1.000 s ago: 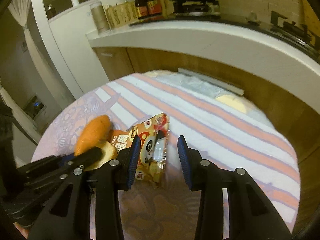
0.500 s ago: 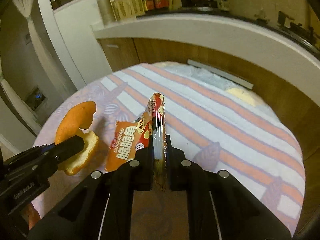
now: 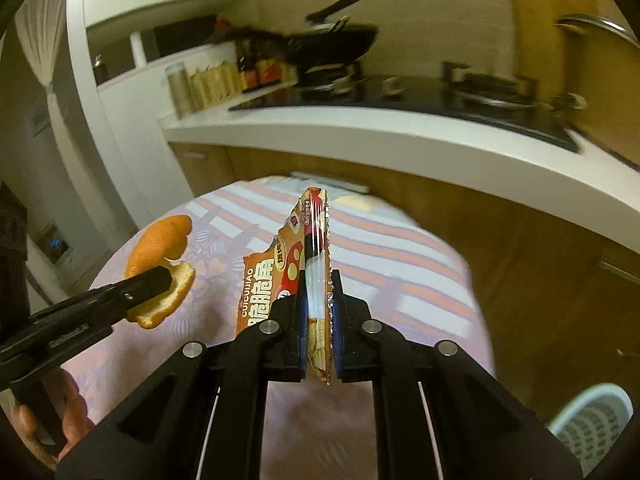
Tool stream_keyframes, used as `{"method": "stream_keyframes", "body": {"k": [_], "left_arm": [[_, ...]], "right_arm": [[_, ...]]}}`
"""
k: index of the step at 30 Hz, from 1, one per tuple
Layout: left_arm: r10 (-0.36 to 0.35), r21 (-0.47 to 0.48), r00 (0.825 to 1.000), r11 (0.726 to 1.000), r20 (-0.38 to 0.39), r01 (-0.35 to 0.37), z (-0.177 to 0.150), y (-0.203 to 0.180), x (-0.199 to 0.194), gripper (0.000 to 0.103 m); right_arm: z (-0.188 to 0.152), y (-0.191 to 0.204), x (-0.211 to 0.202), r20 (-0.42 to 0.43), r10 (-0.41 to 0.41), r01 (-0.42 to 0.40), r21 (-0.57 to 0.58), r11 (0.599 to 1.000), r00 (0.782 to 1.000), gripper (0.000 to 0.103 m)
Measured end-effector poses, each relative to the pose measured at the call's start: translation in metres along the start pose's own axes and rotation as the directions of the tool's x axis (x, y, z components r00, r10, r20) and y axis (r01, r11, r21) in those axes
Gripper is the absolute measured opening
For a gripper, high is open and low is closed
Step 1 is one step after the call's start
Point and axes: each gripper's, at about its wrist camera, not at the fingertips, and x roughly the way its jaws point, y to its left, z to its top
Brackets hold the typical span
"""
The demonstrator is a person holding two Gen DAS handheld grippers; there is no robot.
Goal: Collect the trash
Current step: 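Carry the orange peel and panda wrapper over the basket and release both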
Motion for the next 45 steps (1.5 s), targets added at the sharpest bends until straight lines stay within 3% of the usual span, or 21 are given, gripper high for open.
{"method": "stream_keyframes", "body": {"k": [10, 25, 33, 41, 44, 45], "left_arm": [[-0.148, 0.125, 0.988, 0.98, -0.052, 0.153, -0.035, -0.093, -0.002, 0.015], [-0.282, 0.33, 0.939, 0.883, -0.196, 0.334, -0.105, -0.243, 0.011, 0.015], [-0.295, 0.377, 0.914, 0.842, -0.278, 0.387, -0.143, -0.291, 0.031, 0.015], [-0.273, 0.39, 0.905, 0.833, -0.327, 0.392, -0.166, -0.315, 0.052, 0.018], [-0.27, 0.387, 0.9, 0.832, -0.343, 0.397, -0.169, -0.317, 0.058, 0.023], [-0.271, 0.385, 0.897, 0.832, -0.349, 0.401, -0.17, -0.318, 0.06, 0.029]], "right_arm": [[-0.046, -0.061, -0.105, 0.072, -0.172, 0.167, 0.07, 0.983, 0.982, 0.008], [-0.126, -0.167, -0.209, 0.061, -0.398, 0.372, 0.254, 0.893, 0.915, 0.008], [-0.165, -0.215, -0.232, -0.004, -0.447, 0.42, 0.351, 0.837, 0.894, 0.008], [-0.191, -0.238, -0.229, -0.084, -0.459, 0.453, 0.384, 0.804, 0.885, 0.008], [-0.193, -0.245, -0.224, -0.102, -0.463, 0.464, 0.39, 0.795, 0.88, 0.009], [-0.195, -0.249, -0.222, -0.114, -0.46, 0.465, 0.396, 0.792, 0.88, 0.009]]}}
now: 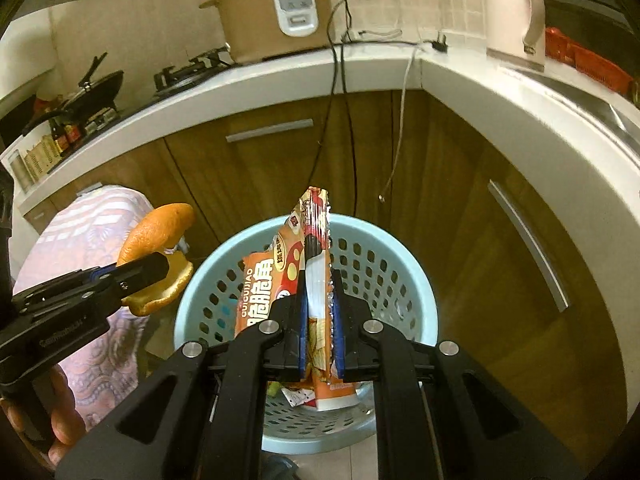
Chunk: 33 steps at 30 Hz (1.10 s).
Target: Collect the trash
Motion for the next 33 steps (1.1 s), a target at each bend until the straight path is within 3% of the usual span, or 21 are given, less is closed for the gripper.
{"method": "stream_keyframes", "body": {"k": [2, 4, 6, 7, 16, 21, 25, 28, 33], "left_arm": [[0.002, -0.006, 1.0, 1.0, 0.001, -0.002, 0.0, 0.002, 0.001, 0.04], [0.009, -0.007, 1.0, 1.0, 0.011, -0.009, 0.0, 0.004, -0.001, 0.049], [0.008, -0.011, 1.0, 1.0, 0.02, -0.008, 0.001, 0.006, -0.004, 0.052], [0.009, -0.013, 1.0, 1.0, 0.023, -0.009, 0.001, 0.008, -0.005, 0.052], [0.054, -0.041, 0.991, 0.998, 0.121, -0.049, 0.004, 0.019, -0.043, 0.064], [0.112, -0.044, 0.964, 0.994, 0.243, -0.104, 0.006, 0.019, -0.085, 0.079], [0.175, -0.049, 0.93, 0.985, 0.324, -0.168, 0.005, 0.018, -0.113, 0.083], [0.222, -0.059, 0.901, 0.975, 0.372, -0.216, 0.001, 0.016, -0.131, 0.086], [0.271, -0.061, 0.869, 0.961, 0.413, -0.27, -0.003, 0.016, -0.15, 0.087]], "right_arm": [[-0.002, -0.004, 0.011, -0.05, 0.008, -0.007, 0.014, 1.0, 0.999, 0.012], [-0.006, -0.005, 0.019, -0.084, 0.003, -0.002, 0.016, 1.0, 0.996, 0.022], [-0.009, -0.004, 0.021, -0.084, -0.012, 0.013, 0.013, 1.0, 0.996, 0.042], [-0.01, -0.003, 0.02, -0.077, -0.014, 0.015, 0.011, 1.0, 0.997, 0.046], [-0.003, 0.025, -0.007, 0.024, -0.008, 0.01, -0.046, 0.999, 1.0, 0.048], [0.004, 0.044, -0.029, 0.1, -0.001, 0.008, -0.073, 0.997, 0.995, 0.048], [0.011, 0.059, -0.048, 0.16, 0.011, 0.004, -0.094, 0.996, 0.987, 0.049], [0.013, 0.071, -0.065, 0.214, 0.006, 0.018, -0.11, 0.994, 0.977, 0.055], [0.015, 0.081, -0.082, 0.279, -0.002, 0.037, -0.121, 0.992, 0.96, 0.065]]}}
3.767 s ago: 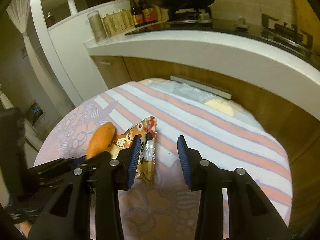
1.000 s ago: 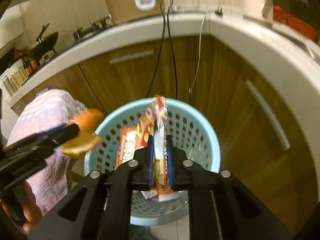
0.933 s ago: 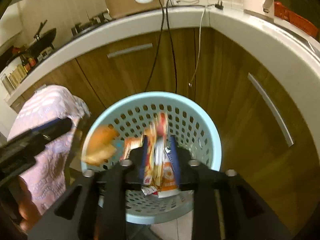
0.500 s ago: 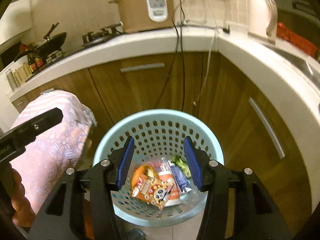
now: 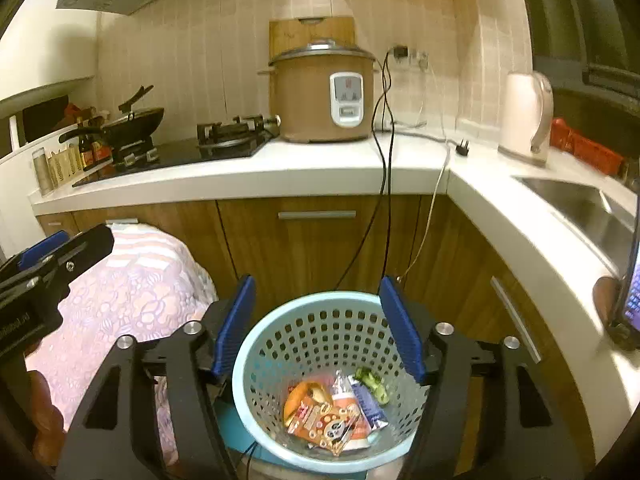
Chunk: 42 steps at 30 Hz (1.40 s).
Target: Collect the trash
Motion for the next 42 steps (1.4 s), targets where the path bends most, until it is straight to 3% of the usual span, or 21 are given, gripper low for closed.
{"method": "stream_keyframes", "body": {"k": [3, 15, 42], "left_arm": [[0.015, 0.003, 1.0, 1.0, 0.018, -0.015, 0.003, 0.006, -0.007, 0.088], [0.017, -0.01, 1.0, 1.0, 0.018, -0.017, 0.004, 0.017, -0.011, 0.09], [0.026, -0.026, 0.999, 0.999, -0.036, -0.027, -0.006, 0.021, 0.009, 0.09]], "right_arm": [[0.001, 0.003, -0.005, 0.019, -0.007, 0.007, 0.001, 1.0, 1.0, 0.071], [0.002, 0.011, -0.004, 0.044, -0.027, 0.027, -0.014, 1.0, 0.999, 0.075], [-0.005, -0.002, 0.013, 0.004, -0.057, 0.057, 0.015, 0.998, 0.998, 0.076]]}}
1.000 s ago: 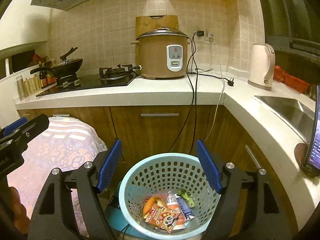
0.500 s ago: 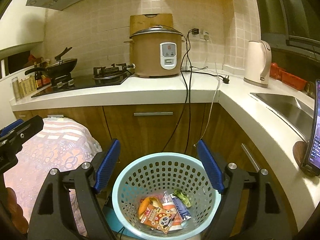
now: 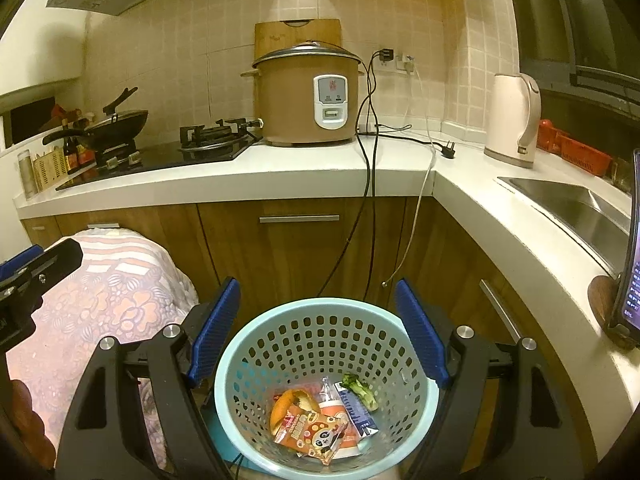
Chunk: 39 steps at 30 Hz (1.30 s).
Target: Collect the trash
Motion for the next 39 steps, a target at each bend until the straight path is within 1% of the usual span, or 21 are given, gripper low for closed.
{"method": "stream_keyframes", "body": {"k": [3, 9, 39], "left_arm": [[0.005, -0.007, 1.0, 1.0, -0.01, -0.005, -0.002, 0.005, 0.002, 0.09], [-0.019, -0.026, 0.999, 1.0, -0.044, 0.017, -0.006, 0.008, 0.009, 0.09], [-0.018, -0.027, 0.998, 1.0, -0.056, 0.017, -0.008, 0.016, 0.011, 0.09]], "right_arm": [[0.0, 0.0, 0.002, -0.004, -0.004, 0.004, -0.003, 1.0, 1.0, 0.076], [-0.001, 0.004, 0.005, -0.01, -0.012, 0.012, -0.015, 1.0, 1.0, 0.076], [-0.002, 0.007, 0.011, -0.023, -0.009, 0.009, -0.019, 1.0, 1.0, 0.076]]}}
